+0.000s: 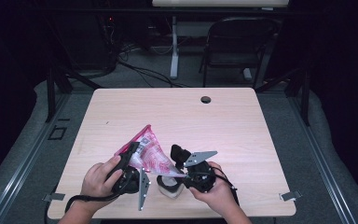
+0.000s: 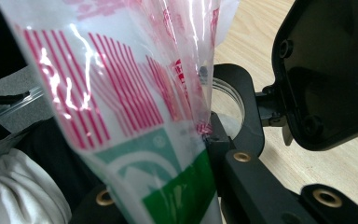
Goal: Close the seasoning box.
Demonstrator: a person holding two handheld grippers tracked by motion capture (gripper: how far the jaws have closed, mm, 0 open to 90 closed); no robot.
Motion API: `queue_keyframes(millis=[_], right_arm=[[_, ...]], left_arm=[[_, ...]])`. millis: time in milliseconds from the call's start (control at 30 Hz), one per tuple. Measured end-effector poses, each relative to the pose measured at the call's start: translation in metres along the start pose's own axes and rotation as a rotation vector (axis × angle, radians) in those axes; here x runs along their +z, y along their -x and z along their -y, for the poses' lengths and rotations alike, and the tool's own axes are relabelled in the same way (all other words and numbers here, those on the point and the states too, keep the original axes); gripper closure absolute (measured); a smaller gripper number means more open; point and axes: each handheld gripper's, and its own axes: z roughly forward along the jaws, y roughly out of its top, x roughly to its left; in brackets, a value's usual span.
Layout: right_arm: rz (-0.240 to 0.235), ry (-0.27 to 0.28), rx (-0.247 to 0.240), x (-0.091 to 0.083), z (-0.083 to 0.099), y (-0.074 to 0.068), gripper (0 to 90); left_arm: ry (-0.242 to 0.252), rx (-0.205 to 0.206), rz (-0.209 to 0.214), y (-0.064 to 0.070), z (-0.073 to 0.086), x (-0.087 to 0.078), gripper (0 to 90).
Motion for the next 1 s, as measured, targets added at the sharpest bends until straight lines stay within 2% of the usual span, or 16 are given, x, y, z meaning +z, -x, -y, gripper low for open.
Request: queue_keyframes(millis=[1000], right_arm=[[0.000, -0.002, 0.004, 0.0041, -0.0011, -0.0004, 89.9]], left_arm=[[-0.001, -0.010, 0.001, -0.0006, 0.0008, -0.0007, 70.6]])
